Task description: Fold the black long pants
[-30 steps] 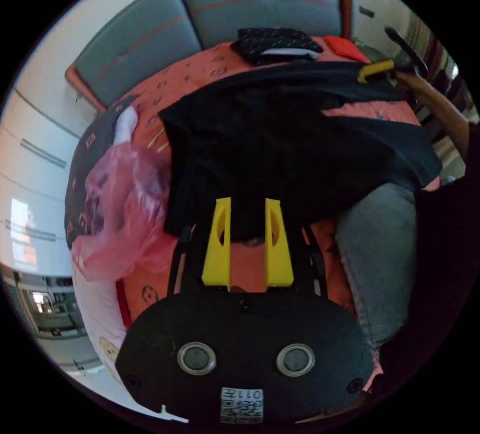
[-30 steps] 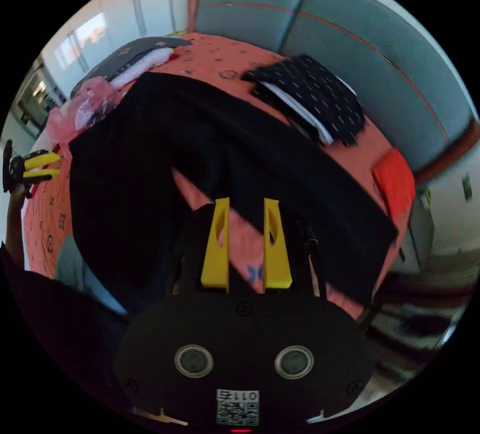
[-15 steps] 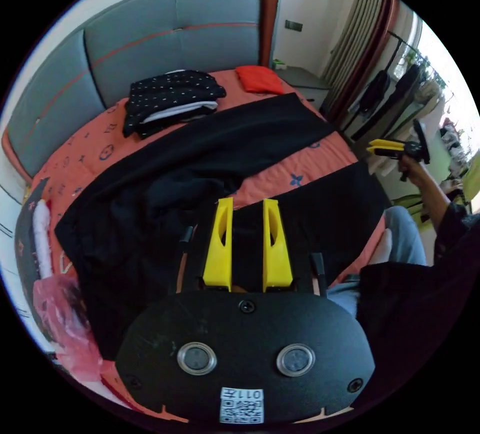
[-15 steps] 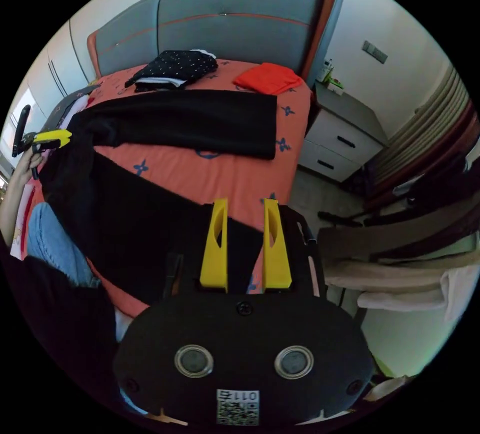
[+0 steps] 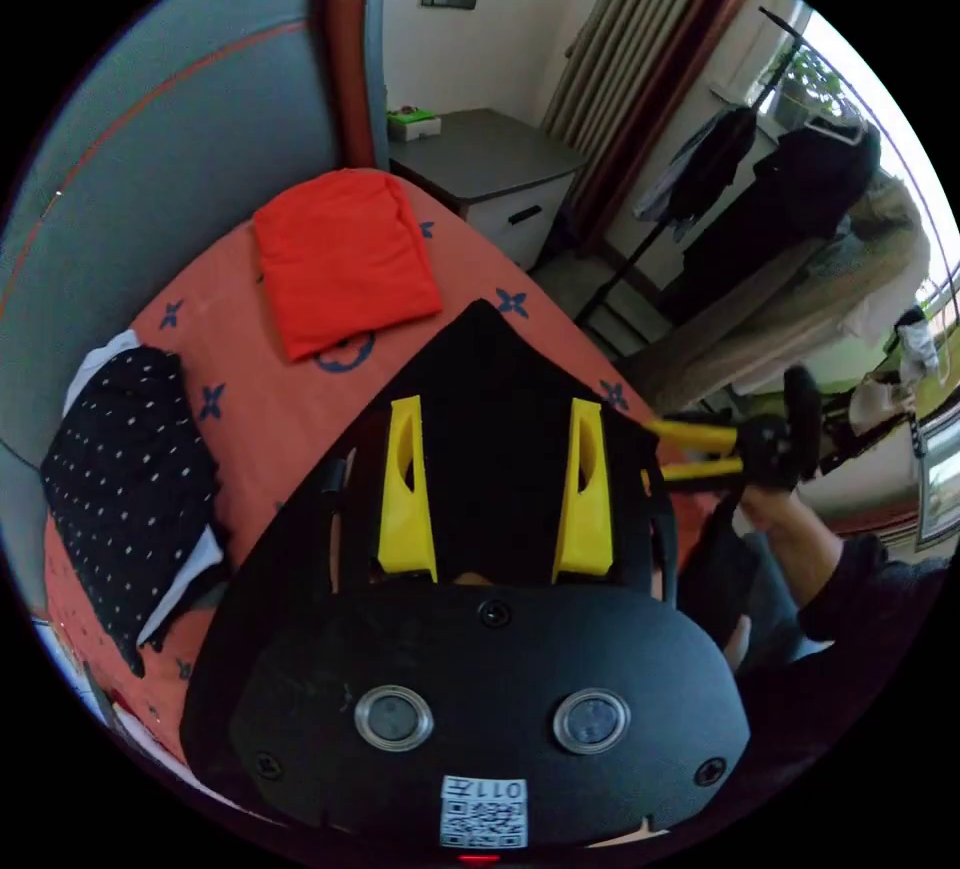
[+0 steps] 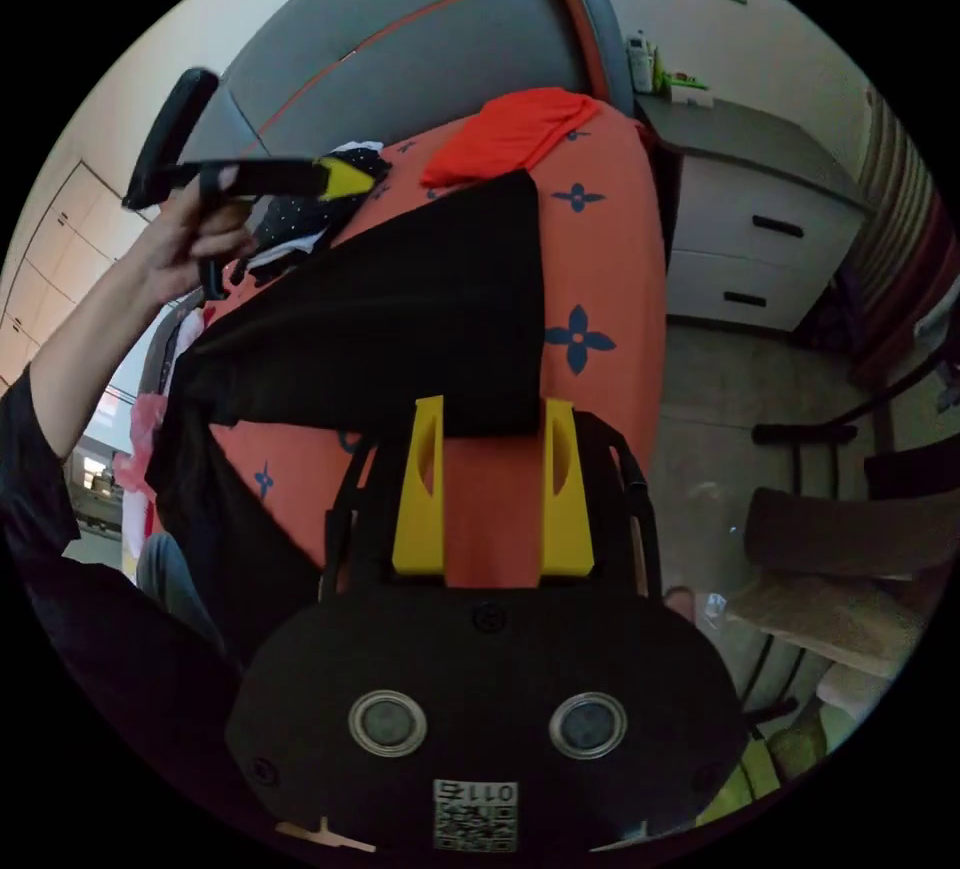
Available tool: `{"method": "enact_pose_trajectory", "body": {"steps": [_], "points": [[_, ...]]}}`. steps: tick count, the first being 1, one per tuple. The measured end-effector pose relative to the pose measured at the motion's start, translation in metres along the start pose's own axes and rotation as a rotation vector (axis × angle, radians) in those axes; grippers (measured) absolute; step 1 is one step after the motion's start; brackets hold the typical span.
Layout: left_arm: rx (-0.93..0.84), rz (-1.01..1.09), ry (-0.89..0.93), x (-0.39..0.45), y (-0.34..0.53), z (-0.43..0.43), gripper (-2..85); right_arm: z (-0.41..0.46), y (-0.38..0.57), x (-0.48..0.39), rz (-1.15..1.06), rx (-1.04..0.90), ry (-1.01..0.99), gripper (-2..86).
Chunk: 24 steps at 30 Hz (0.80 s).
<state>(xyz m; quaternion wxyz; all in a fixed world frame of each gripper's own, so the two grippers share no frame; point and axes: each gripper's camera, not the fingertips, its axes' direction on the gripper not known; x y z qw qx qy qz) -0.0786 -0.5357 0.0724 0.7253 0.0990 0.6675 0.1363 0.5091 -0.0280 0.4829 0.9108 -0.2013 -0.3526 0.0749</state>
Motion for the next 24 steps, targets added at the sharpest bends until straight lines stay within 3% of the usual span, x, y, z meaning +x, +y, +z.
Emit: {"method": "enact_pose_trajectory", "body": {"steps": [4, 11, 21, 24], "points": [[0.03, -0.017, -0.043, -0.008, -0.027, 0.034, 18.2, 0.001, 0.024, 0.017, -0.032, 0.111, 0.064, 13.4], [-0.035, 0.041, -0.121, -0.023, -0.035, 0.074, 16.1, 0.005, 0.038, 0.033, -0.073, 0.103, 0.193, 13.3], [-0.077, 0.151, -0.06, -0.031, -0.05, 0.093, 12.8, -0.01, 0.052, 0.099, 0.085, 0.106, 0.014, 9.9], [-0.153, 0.18, -0.064, -0.023, -0.057, 0.112, 5.4, -0.01, 0.059, 0.115, 0.13, 0.132, -0.018, 6.6]]}}
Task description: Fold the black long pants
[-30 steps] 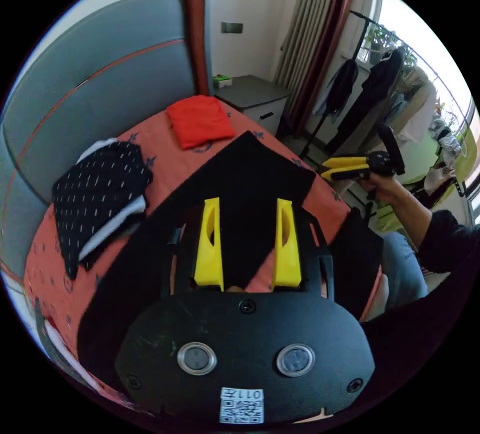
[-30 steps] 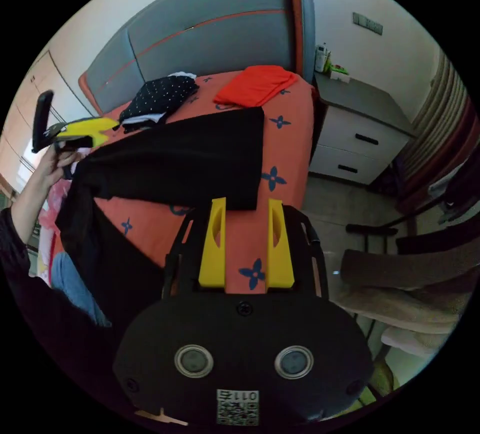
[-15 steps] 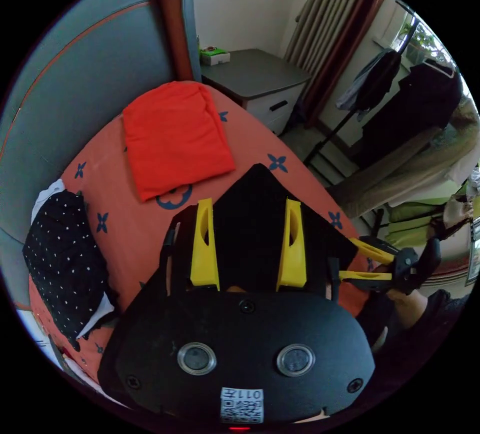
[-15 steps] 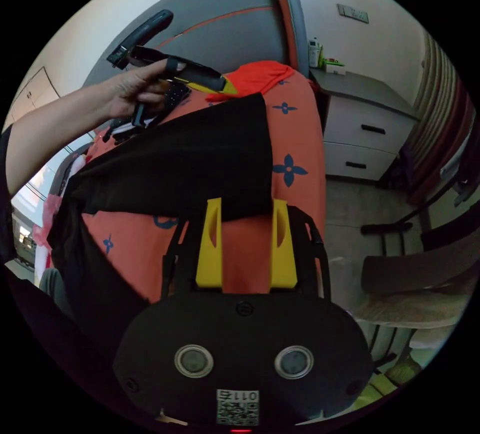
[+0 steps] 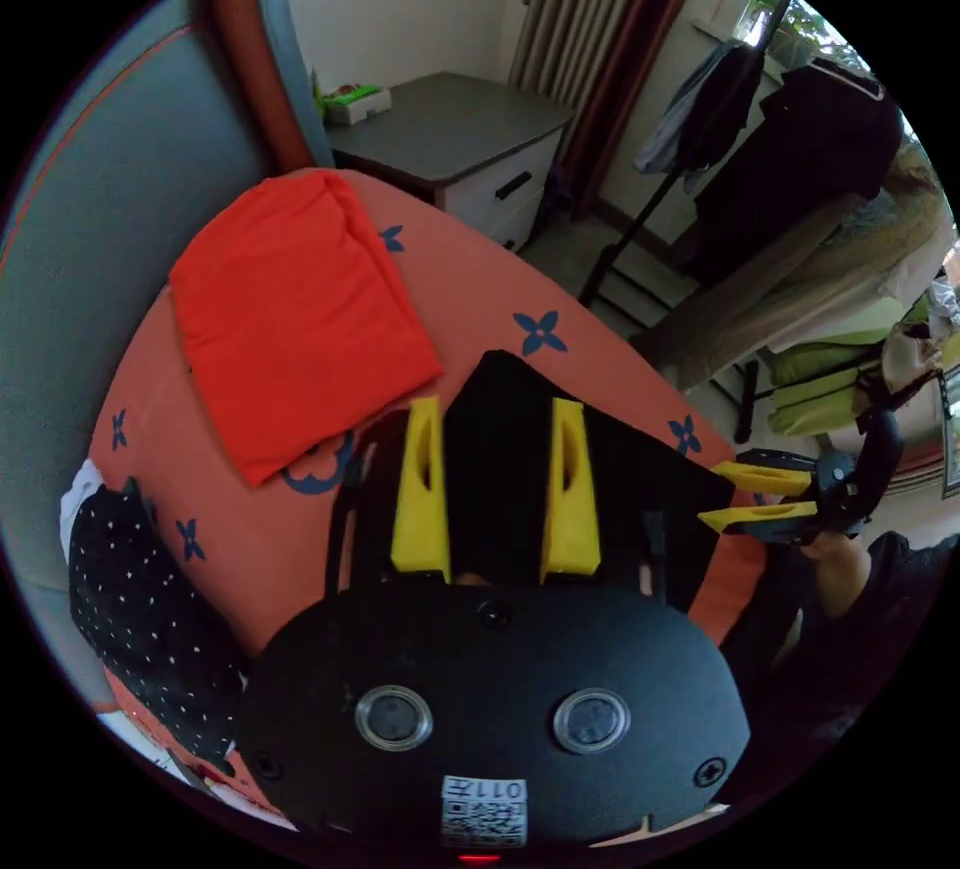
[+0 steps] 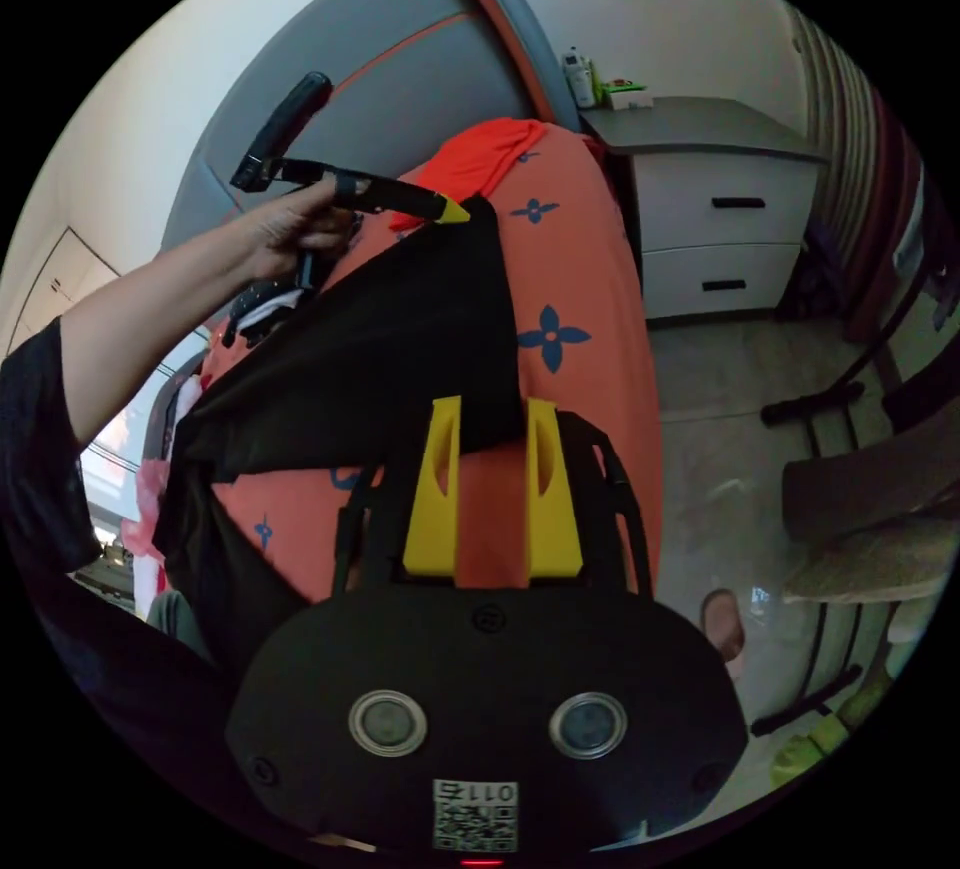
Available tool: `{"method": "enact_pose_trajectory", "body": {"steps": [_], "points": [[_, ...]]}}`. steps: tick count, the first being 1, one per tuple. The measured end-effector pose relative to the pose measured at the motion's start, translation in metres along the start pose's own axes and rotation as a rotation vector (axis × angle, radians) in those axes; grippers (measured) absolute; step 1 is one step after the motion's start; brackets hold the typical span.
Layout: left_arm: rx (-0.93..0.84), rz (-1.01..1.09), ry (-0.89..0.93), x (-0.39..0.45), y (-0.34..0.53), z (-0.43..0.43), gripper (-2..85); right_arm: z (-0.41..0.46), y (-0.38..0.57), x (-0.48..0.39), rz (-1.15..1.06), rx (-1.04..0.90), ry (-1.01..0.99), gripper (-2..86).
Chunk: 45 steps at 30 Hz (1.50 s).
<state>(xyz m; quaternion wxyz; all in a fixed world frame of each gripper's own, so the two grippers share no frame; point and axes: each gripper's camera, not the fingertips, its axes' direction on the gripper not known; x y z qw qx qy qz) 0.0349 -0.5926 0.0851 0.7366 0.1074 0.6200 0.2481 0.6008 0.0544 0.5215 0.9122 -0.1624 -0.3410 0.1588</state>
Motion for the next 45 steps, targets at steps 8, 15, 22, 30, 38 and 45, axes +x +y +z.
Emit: {"method": "enact_pose_trajectory", "body": {"steps": [8, 15, 22, 30, 38, 45], "points": [[0.127, 0.008, -0.215, 0.017, -0.01, -0.023, 0.9, -0.026, -0.005, -0.014, -0.175, 0.079, 0.28, 4.1], [0.221, -0.181, -0.098, -0.011, 0.064, -0.063, 11.7, 0.007, 0.003, -0.015, -0.225, -0.062, 0.532, 11.6], [0.315, -0.081, 0.148, -0.016, 0.327, -0.186, 12.6, -0.046, 0.083, -0.033, -0.289, -0.103, 0.426, 11.5], [0.124, -0.526, -0.146, 0.024, 0.666, -0.266, 9.9, -0.07, 0.199, -0.105, -0.445, -0.222, 0.375, 9.8], [-0.081, -0.617, -0.234, 0.052, 0.837, -0.3, 10.0, -0.059, 0.266, -0.171, -0.482, -0.413, 0.2, 10.0], [-0.096, -0.695, -0.227, 0.051, 0.934, -0.33, 10.8, -0.071, 0.294, -0.18, -0.519, -0.459, 0.261, 10.8]]}}
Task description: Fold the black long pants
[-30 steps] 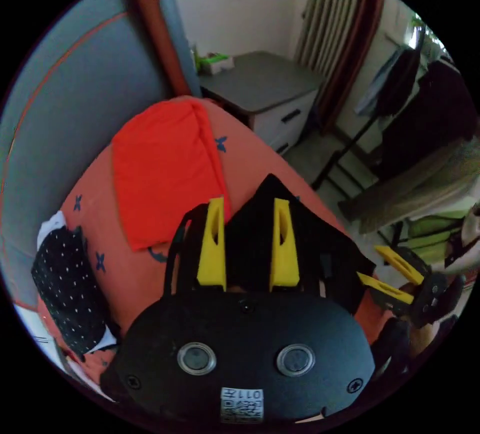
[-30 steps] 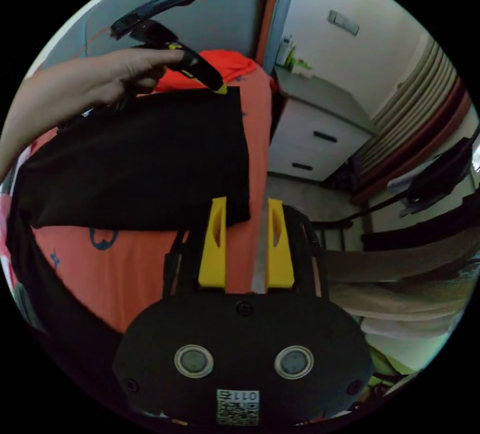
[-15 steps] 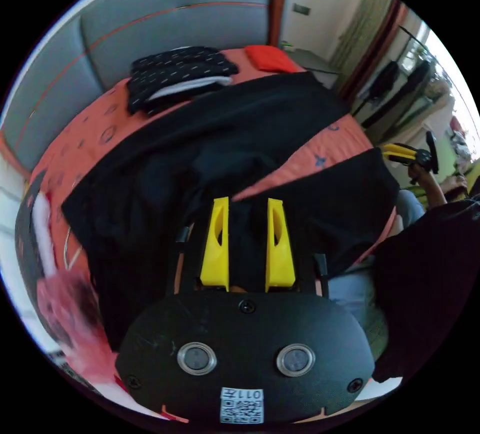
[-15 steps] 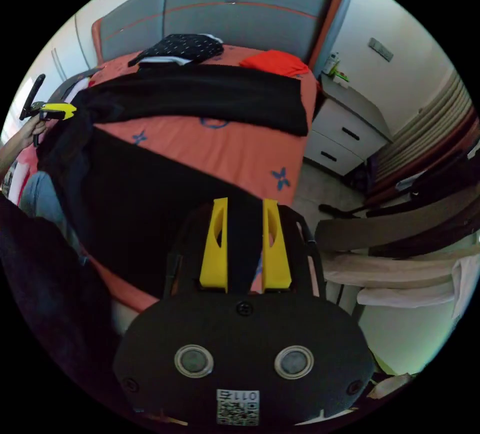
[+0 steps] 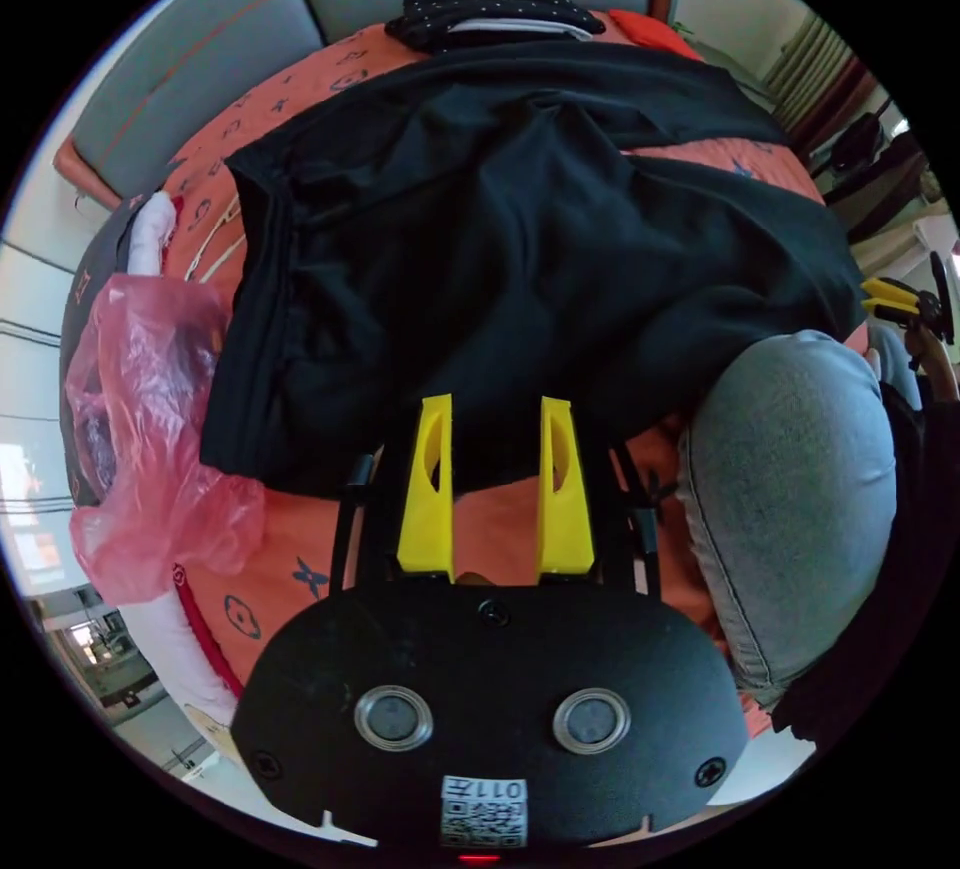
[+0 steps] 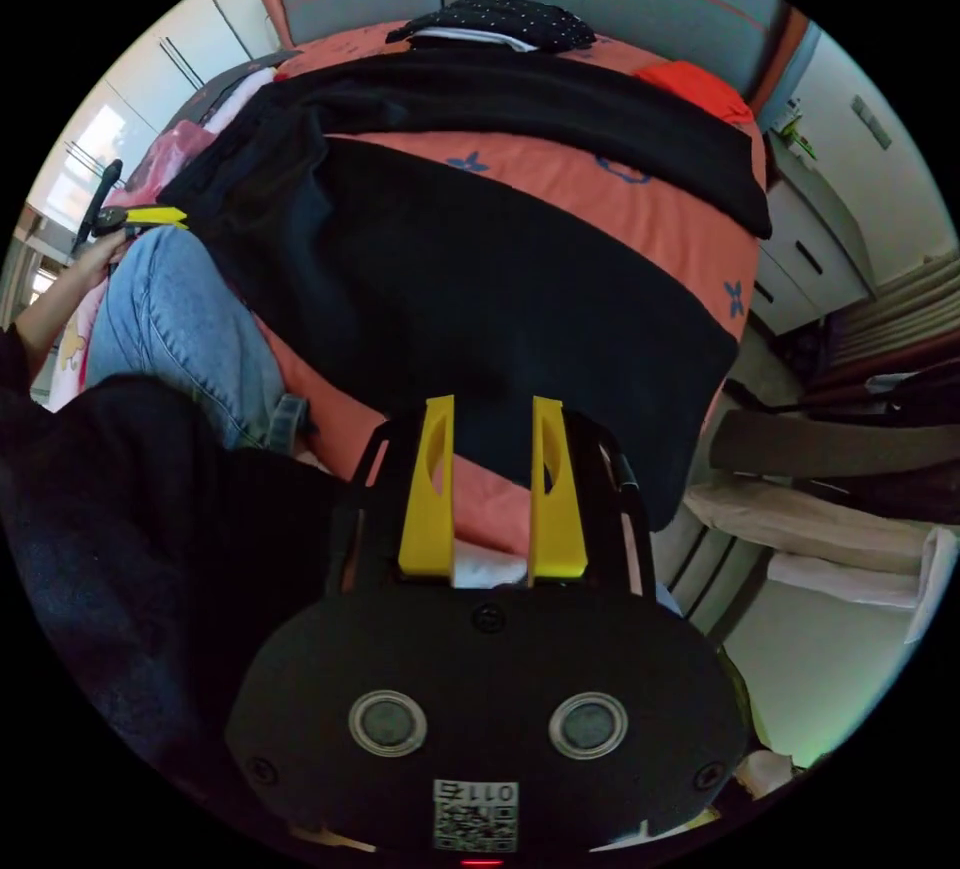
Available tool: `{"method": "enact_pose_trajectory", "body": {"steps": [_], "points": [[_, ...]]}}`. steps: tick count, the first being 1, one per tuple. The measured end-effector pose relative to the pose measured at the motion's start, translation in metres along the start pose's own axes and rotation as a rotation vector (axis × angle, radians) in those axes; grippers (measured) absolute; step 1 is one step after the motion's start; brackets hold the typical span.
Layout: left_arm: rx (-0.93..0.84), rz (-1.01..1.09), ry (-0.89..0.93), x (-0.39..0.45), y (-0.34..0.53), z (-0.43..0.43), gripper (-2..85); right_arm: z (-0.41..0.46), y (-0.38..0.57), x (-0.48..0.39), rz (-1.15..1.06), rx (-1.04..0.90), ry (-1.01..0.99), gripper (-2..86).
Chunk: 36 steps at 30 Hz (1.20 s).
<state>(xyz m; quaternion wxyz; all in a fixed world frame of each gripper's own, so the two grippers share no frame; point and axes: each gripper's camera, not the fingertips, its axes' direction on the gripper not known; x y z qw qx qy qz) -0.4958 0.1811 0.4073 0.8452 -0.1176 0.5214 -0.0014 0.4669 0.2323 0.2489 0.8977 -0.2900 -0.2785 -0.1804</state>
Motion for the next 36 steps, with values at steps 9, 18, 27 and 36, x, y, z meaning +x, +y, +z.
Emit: {"method": "enact_pose_trajectory", "body": {"steps": [9, 18, 27, 36], "points": [[0.195, -0.312, 0.145, -0.1, 0.079, -0.045, 11.7, 0.003, 0.028, 0.02, 0.107, -0.062, 0.173, 12.8], [0.298, -0.72, 0.265, -0.197, 0.187, -0.063, 13.5, 0.01, 0.065, 0.06, 0.042, -0.142, 0.17, 12.7], [0.345, -1.022, 0.502, -0.244, 0.244, -0.044, 6.6, -0.002, 0.077, 0.087, 0.077, -0.004, -0.246, 3.6], [0.429, -1.011, 0.42, -0.252, 0.243, -0.068, 1.0, -0.022, -0.005, 0.069, -0.027, 0.039, 0.132, 3.9]]}}
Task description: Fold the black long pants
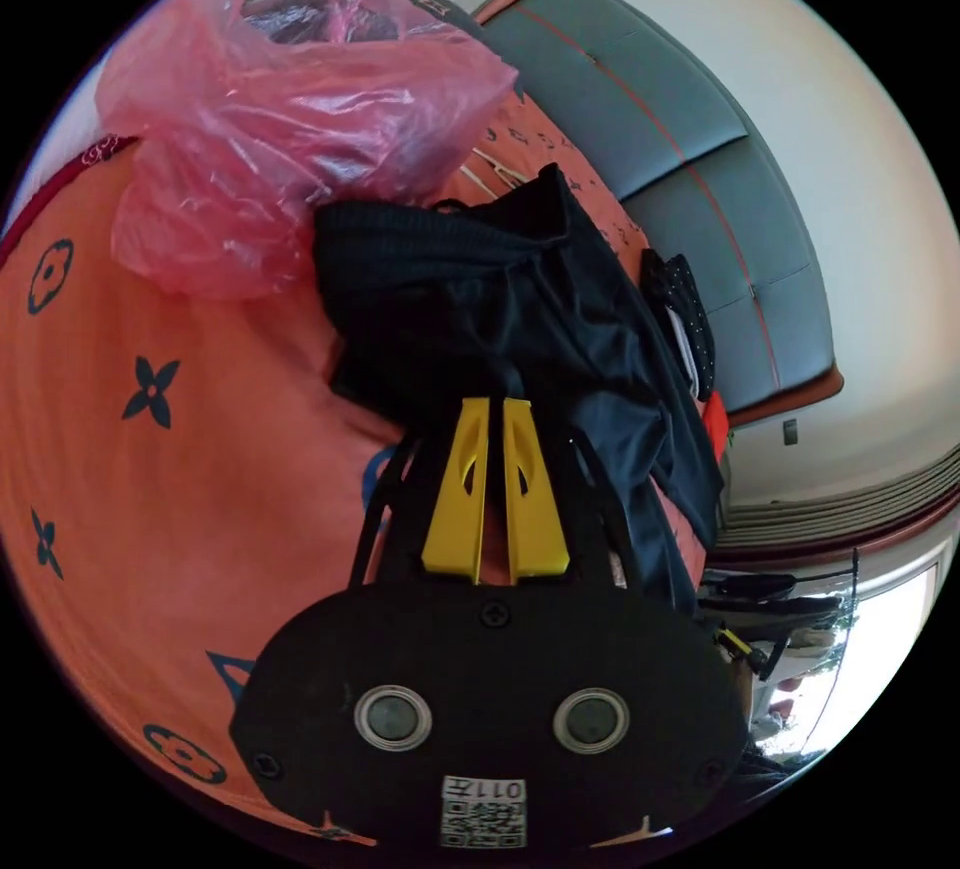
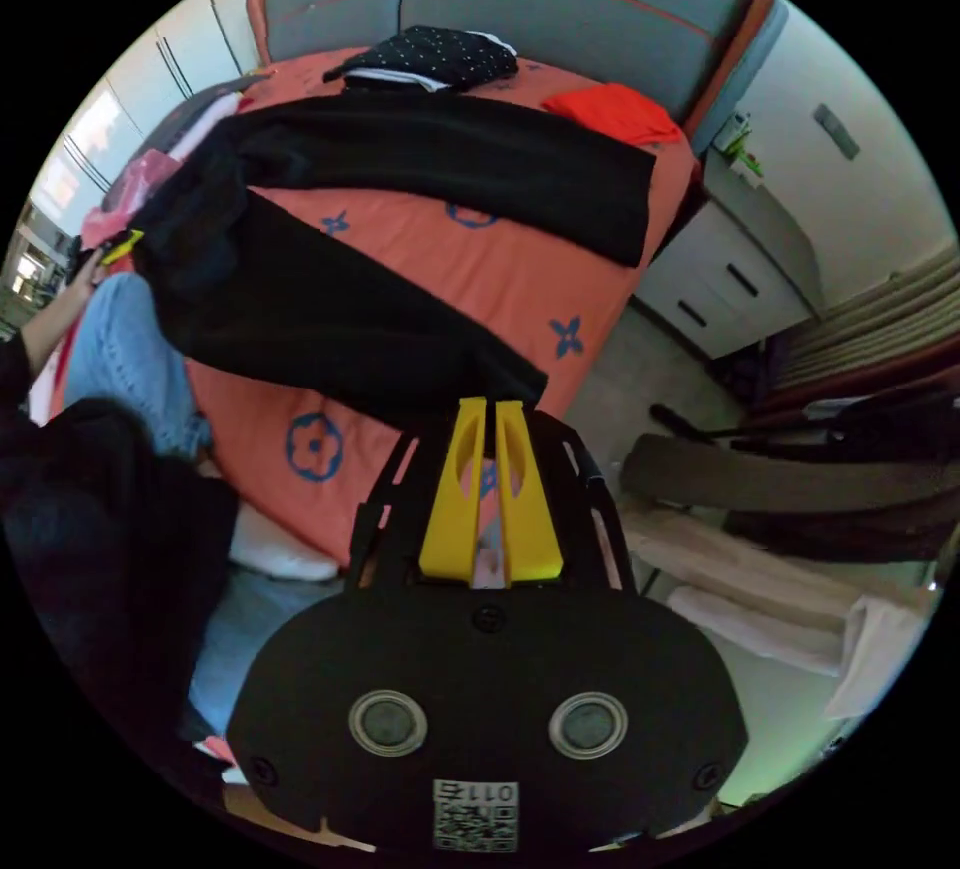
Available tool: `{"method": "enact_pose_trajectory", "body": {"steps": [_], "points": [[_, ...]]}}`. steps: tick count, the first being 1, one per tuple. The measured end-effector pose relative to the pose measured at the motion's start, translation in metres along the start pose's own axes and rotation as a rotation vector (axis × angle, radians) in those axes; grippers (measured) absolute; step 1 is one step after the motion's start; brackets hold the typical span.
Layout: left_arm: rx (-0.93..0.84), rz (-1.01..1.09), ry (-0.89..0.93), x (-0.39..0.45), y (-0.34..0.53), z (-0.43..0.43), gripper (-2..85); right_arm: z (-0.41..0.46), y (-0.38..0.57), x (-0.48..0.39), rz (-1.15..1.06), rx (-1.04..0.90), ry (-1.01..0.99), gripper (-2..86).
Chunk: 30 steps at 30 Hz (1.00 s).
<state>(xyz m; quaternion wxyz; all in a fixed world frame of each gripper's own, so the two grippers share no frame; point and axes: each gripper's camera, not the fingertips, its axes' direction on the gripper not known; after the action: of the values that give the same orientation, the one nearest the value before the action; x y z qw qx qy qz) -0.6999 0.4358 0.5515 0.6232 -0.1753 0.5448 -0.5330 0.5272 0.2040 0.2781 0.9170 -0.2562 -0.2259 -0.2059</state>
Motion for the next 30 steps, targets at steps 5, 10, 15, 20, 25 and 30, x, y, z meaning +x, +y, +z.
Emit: {"method": "enact_pose_trajectory", "body": {"steps": [5, 10, 15, 20, 25, 30], "points": [[-0.049, 0.076, 0.007, 0.002, 0.002, -0.001, 1.1, 0.019, -0.017, -0.017, -0.065, -0.058, 0.13, 9.2], [-0.083, 0.183, -0.027, 0.005, 0.023, 0.0, 1.1, 0.003, 0.018, -0.054, -0.271, -0.054, 0.206, 12.0], [-0.081, 0.206, -0.037, 0.007, 0.051, 0.005, 1.1, 0.01, 0.051, -0.09, -0.45, -0.034, 0.287, 9.7], [-0.1, 0.251, -0.088, 0.019, 0.082, 0.011, 1.0, 0.031, 0.049, -0.1, -0.484, -0.041, 0.296, 10.0], [-0.075, 0.343, -0.161, 0.048, 0.125, 0.015, 0.7, 0.049, 0.025, -0.076, -0.435, -0.143, 0.205, 9.8], [-0.017, 0.465, -0.147, 0.084, 0.172, 0.007, 0.4, 0.065, 0.026, -0.059, -0.423, -0.21, 0.028, 9.4]]}}
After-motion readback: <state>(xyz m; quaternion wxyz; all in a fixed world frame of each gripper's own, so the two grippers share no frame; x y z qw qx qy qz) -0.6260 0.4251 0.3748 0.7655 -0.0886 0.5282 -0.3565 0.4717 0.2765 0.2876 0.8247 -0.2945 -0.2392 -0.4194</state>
